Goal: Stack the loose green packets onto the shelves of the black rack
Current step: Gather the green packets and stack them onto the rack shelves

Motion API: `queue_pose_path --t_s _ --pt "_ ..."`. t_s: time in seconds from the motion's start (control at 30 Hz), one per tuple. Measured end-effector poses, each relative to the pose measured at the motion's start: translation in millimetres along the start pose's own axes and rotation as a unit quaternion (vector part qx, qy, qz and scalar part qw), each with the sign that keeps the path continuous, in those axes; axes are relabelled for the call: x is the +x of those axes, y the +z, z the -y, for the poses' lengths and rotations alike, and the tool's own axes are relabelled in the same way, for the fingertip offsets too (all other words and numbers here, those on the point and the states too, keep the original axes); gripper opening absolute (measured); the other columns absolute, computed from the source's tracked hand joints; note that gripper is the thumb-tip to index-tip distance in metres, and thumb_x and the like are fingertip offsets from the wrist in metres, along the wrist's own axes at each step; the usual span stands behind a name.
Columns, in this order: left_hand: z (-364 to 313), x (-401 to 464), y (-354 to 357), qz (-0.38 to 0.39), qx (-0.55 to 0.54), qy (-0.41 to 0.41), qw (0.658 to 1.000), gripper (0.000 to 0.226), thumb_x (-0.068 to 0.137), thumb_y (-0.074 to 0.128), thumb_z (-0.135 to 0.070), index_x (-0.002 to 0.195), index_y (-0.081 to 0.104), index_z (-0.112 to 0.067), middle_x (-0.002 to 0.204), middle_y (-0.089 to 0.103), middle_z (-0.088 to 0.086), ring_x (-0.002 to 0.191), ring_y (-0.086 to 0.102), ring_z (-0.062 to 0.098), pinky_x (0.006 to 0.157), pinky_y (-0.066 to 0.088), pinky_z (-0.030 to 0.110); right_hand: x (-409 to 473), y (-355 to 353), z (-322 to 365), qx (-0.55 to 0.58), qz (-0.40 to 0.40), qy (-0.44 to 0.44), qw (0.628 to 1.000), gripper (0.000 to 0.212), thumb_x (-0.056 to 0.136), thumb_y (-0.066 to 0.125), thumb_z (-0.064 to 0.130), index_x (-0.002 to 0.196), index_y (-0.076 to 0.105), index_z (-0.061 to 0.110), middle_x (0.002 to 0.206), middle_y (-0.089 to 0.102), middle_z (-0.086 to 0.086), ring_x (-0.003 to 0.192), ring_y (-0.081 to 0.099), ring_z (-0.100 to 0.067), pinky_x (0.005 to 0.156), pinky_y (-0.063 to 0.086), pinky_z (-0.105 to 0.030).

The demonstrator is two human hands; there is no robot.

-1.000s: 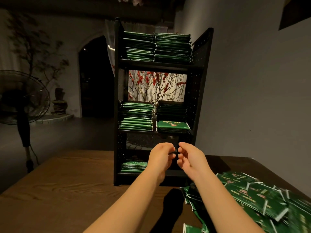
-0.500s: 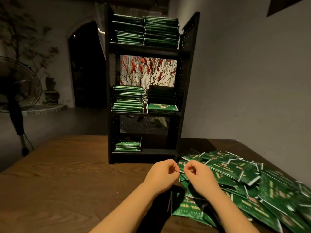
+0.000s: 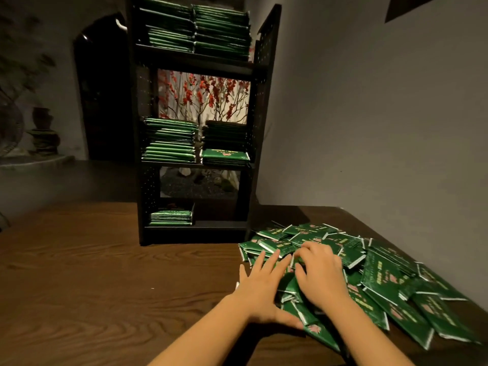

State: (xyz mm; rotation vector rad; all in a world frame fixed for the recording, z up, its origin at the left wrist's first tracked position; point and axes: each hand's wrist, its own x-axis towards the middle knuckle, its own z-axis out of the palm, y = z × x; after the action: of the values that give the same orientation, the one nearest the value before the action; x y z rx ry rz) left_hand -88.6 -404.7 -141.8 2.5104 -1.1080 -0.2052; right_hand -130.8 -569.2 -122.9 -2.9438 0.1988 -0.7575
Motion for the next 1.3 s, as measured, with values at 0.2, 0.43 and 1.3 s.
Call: queue_pose_path --t_s 0.2,0.43,1.3 --pt "-31 47 7 -0.038 0.032 0.007 0.999 0.109 0.072 0.059 -0.081 0.152 -0.007 -0.049 0.163 -0.020 -0.013 0.148 -0.026 0.023 0.110 -0.008 0.074 18 -16 -52 -0.039 0.093 0.066 0.993 0.049 0.098 0.039 0.050 0.145 0.037 0.039 0.161 0.020 0.007 0.149 0.012 -0.025 0.117 0.017 -0.052" --pt "-59 96 6 -0.061 0.051 -0.043 0.996 0.091 0.075 0.041 -0.087 0.150 0.000 -0.056 0.164 -0.016 -0.010 0.148 -0.026 0.035 0.107 -0.009 0.077 45 -24 -114 -0.024 0.198 0.144 0.969 0.078 0.080 0.030 0.085 0.149 0.007 0.057 0.163 -0.014 0.013 0.149 -0.013 -0.037 0.110 0.002 -0.072" --pt "-42 109 29 -0.021 0.112 -0.118 0.986 0.106 0.054 0.034 -0.103 0.146 -0.003 -0.063 0.166 -0.005 -0.002 0.149 -0.010 0.046 0.103 -0.013 0.079 38 26 -148 0.013 0.240 0.178 0.954 0.096 0.056 0.020 0.100 0.144 0.015 0.063 0.164 0.000 0.013 0.150 -0.002 -0.035 0.110 0.003 -0.073"
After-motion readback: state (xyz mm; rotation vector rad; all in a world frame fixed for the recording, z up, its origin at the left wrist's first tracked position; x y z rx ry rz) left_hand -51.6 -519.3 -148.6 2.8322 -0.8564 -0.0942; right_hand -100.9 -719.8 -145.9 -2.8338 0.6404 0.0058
